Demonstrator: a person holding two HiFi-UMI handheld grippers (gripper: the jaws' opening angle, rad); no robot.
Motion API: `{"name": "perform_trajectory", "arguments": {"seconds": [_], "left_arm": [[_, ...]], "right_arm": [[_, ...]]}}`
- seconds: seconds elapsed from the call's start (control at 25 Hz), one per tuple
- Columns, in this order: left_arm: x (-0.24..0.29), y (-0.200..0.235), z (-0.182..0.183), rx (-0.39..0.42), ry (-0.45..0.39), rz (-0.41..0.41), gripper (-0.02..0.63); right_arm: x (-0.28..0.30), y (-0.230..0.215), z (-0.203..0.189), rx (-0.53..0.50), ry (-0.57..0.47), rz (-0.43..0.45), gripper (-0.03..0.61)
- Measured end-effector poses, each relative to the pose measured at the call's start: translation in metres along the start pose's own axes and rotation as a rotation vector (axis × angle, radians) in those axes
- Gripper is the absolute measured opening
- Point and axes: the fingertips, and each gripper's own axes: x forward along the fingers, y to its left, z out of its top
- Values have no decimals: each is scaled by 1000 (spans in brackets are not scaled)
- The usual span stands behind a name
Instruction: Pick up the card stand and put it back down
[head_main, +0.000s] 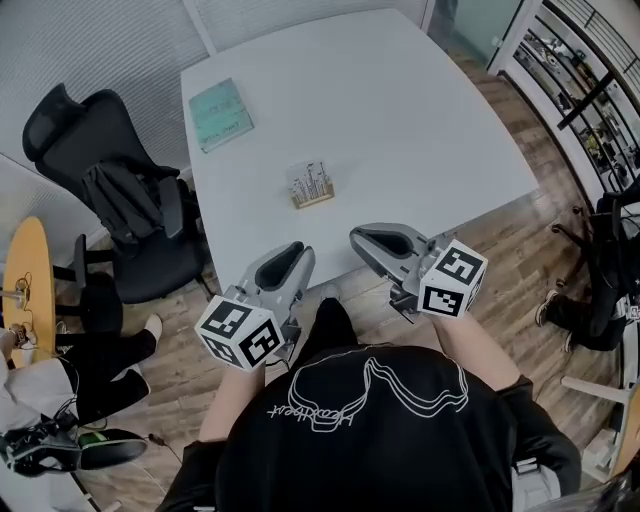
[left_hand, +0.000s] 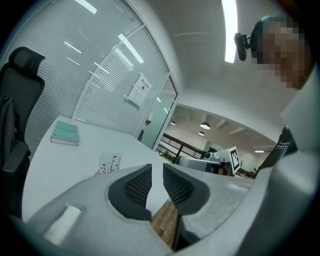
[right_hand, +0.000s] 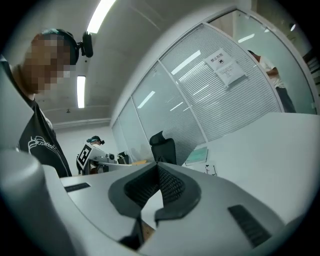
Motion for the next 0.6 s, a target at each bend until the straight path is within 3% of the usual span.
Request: {"name": "perform_trajectory", "arguments": {"seconds": [0.28, 0.6], "left_arm": [[-17, -55, 8, 57, -37, -97, 20], [-22, -83, 8, 106, -38, -108, 15]], "right_arm": [[-34, 34, 1, -21, 9, 34, 8], [-50, 59, 9, -101, 15, 54, 8]]}}
